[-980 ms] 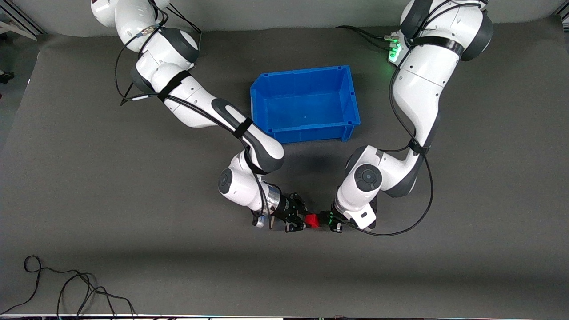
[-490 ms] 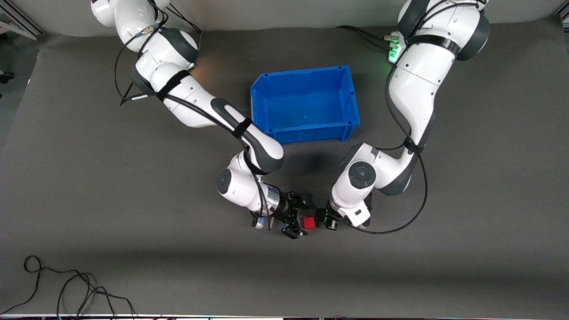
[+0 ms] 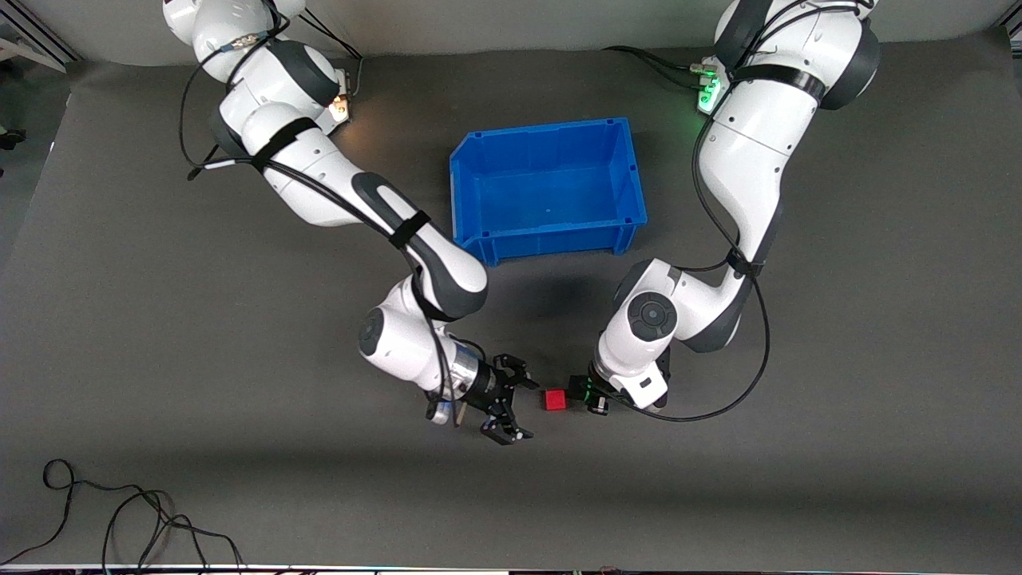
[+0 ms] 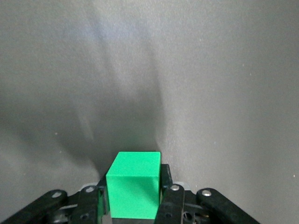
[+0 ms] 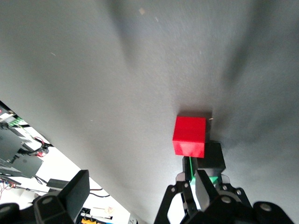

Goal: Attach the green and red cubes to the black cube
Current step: 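Open the right gripper and lift it away from the red cube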

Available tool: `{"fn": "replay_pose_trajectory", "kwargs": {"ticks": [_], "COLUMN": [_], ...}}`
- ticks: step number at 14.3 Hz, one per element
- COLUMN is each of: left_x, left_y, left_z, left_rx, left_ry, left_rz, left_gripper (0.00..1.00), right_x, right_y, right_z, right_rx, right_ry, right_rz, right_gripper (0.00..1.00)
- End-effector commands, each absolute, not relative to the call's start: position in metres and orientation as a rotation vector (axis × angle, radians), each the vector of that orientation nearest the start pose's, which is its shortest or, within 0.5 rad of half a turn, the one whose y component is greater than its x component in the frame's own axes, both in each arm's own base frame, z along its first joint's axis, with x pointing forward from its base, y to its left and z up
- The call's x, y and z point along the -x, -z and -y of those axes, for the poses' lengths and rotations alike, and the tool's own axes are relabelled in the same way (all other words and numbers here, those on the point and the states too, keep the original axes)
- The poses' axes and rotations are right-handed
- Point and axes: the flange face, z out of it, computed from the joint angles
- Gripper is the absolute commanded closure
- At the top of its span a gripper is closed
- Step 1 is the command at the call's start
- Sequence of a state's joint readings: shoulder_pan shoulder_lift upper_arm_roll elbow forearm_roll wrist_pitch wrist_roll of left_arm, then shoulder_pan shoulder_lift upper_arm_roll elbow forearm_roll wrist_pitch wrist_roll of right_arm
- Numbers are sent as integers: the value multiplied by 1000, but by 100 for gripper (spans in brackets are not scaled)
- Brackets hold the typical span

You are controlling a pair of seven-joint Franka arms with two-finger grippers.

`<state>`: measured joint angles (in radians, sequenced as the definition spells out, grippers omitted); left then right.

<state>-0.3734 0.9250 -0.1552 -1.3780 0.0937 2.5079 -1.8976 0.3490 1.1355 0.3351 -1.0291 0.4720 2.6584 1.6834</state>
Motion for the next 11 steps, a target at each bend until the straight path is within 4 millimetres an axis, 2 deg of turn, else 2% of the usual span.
{"fn": "replay_pose_trajectory", "kwargs": {"ticks": [1,3,4,8,9,11], "left_x": [-672,-680,-684,-691,-692,-691], "left_y": [-176,-176,-177,-175,-175,-176], "left_z": [350,347,348,352,353,357], "left_rx": [2592,2592,2595,2606,2607,2610], "left_ry": [78,101,107,117,119,117], "left_rz": [2148,2162,2172,2186,2189,2191], "left_gripper": [100,100,100,100,100,100], "right_x": [-705,-711,-711,-707,-709,-703], "right_y": [-252,-272,-279,-285,-283,-288], "right_z": [-390,-366,-366,-366,-357,-352], "right_rx": [1710,1711,1723,1745,1742,1779], "right_ry": [-437,-432,-446,-454,-452,-435], "right_rz": [-1776,-1792,-1789,-1784,-1796,-1773], "right_gripper": [0,0,0,0,0,0]}}
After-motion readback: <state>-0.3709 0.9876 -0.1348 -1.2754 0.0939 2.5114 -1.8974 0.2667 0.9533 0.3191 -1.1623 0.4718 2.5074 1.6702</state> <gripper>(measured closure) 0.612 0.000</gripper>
